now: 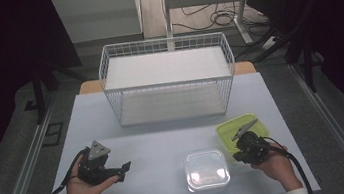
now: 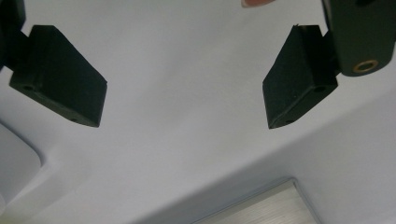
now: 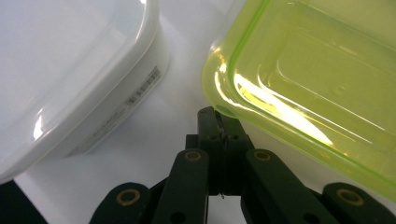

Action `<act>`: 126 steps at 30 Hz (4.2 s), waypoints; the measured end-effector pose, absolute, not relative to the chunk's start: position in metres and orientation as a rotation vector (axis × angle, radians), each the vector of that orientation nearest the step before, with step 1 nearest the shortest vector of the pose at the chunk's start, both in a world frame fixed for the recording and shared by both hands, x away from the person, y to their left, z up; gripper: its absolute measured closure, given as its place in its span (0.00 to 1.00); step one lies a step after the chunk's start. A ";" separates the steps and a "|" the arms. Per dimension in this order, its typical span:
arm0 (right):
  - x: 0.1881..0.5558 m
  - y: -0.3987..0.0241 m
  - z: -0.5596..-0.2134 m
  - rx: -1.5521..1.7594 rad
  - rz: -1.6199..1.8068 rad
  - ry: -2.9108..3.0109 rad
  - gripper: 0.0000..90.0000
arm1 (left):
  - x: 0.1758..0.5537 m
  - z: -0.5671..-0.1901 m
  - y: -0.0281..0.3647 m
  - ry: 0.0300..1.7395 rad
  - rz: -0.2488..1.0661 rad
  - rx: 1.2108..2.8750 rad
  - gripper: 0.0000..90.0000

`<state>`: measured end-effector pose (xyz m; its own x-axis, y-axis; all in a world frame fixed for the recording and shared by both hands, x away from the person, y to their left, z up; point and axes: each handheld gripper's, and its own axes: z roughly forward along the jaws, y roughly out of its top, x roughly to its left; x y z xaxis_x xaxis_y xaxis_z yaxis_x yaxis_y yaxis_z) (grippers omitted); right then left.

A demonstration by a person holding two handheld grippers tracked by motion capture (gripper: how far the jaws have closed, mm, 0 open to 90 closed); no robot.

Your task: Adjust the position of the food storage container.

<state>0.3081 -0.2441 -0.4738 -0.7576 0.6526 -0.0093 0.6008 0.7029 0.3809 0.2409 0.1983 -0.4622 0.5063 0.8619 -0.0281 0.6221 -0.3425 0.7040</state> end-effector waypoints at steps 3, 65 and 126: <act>0.311 -0.242 -0.473 1.049 0.560 2.740 0.99 | 0.240 -0.463 0.198 1.210 0.465 2.088 0.15; 0.354 -0.333 -0.469 1.484 0.644 2.350 0.99 | 0.243 -0.465 0.198 1.217 0.469 2.099 0.11; 0.386 -0.190 -0.476 1.056 0.819 2.551 0.99 | 0.248 -0.472 0.194 1.226 0.458 2.128 0.11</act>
